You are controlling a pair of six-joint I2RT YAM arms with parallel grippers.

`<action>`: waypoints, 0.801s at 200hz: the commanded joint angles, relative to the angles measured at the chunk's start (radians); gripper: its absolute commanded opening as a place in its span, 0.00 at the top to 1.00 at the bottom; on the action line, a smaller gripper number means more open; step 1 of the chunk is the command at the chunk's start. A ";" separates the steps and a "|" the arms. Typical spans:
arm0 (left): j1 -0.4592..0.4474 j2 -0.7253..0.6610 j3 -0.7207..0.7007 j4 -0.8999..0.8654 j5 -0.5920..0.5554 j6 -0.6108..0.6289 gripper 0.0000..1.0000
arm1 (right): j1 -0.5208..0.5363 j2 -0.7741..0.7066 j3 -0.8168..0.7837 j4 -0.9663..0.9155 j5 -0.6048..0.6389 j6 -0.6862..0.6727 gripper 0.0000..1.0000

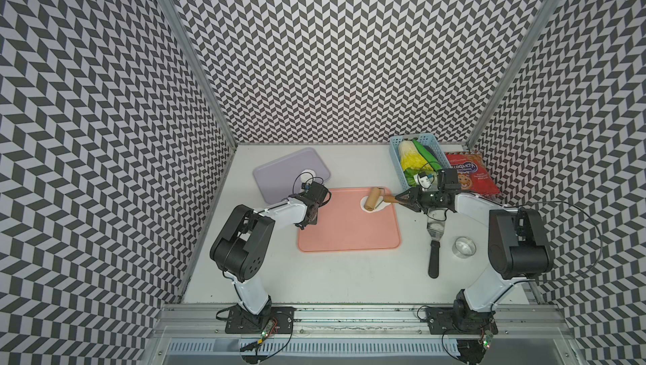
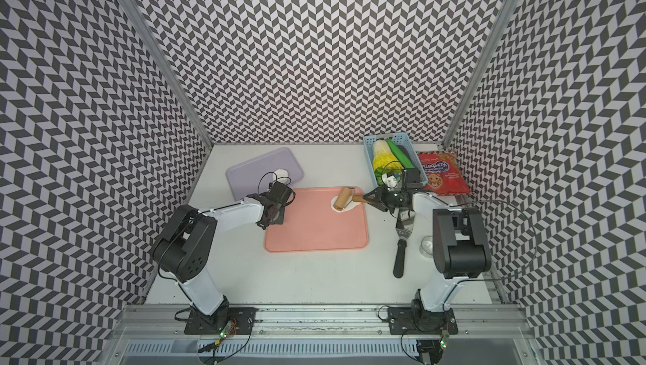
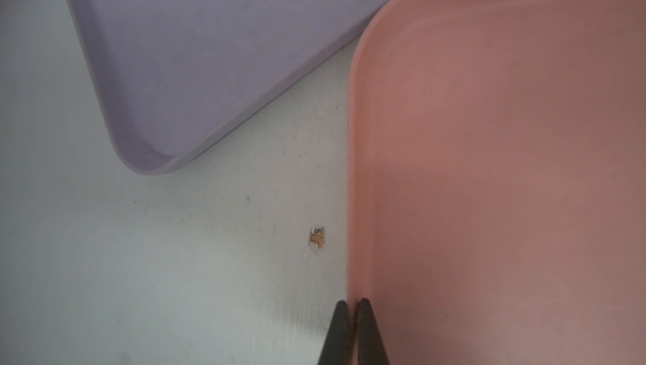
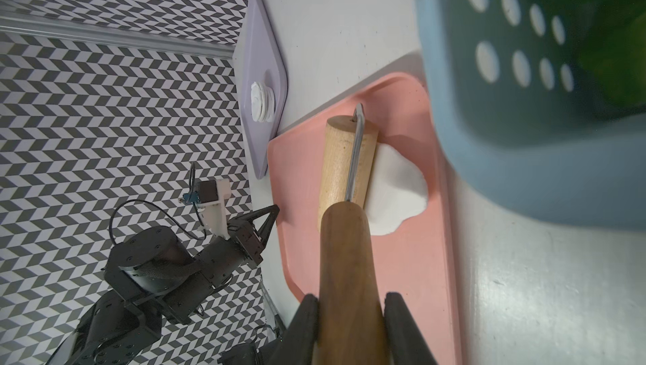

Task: Roll out the dumpling wrappers from the dough
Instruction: Flatten out the dough on the work surface.

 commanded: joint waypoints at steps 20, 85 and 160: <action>0.021 0.068 -0.033 -0.065 -0.032 -0.007 1.00 | 0.025 0.102 -0.093 -0.083 0.191 -0.005 1.00; 0.021 0.067 -0.034 -0.067 -0.037 -0.007 1.00 | 0.098 0.160 -0.152 -0.003 0.233 0.059 1.00; 0.020 0.070 -0.034 -0.068 -0.043 -0.007 1.00 | 0.113 0.168 -0.149 0.059 0.205 0.103 1.00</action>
